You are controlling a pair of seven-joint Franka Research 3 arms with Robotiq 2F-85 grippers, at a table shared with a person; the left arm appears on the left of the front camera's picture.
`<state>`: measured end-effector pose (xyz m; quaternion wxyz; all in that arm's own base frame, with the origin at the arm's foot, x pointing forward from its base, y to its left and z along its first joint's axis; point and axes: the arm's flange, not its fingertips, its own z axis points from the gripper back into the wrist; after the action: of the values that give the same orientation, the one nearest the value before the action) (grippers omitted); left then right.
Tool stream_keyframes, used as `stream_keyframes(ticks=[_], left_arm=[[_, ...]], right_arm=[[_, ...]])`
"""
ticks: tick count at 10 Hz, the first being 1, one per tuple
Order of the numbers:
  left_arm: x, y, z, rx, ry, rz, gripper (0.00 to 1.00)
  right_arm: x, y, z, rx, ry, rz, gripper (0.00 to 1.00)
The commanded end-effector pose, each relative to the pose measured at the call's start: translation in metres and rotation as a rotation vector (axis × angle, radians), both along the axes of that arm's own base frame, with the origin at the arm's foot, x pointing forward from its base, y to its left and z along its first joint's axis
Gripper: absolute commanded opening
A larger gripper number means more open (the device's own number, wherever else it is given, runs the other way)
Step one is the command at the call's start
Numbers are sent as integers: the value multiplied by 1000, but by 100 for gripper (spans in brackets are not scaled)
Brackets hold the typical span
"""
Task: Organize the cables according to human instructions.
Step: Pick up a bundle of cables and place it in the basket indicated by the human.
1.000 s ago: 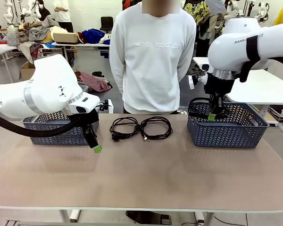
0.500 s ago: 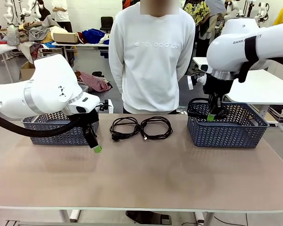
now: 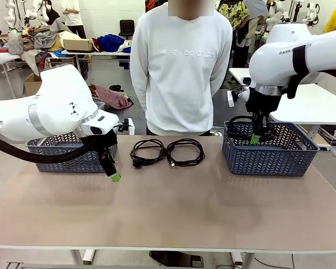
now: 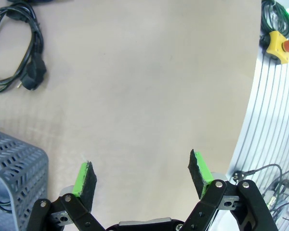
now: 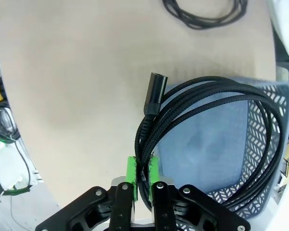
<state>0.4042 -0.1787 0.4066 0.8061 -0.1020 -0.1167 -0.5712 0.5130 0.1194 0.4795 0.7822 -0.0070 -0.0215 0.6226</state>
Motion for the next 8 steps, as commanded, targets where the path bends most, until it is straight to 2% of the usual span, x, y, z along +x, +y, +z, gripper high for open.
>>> stream_keyframes(ticks=[1,4,8], left_arm=[[-1,1,0,-3,2,7,100],[-1,1,0,-3,2,7,100],[-1,1,0,-3,2,7,100]], right_arm=[[13,-17,3,-28,-33,-9,12],[29,-45,-9,-8,-7,-9,12],[47,-64,-27,9,-58,38,12]])
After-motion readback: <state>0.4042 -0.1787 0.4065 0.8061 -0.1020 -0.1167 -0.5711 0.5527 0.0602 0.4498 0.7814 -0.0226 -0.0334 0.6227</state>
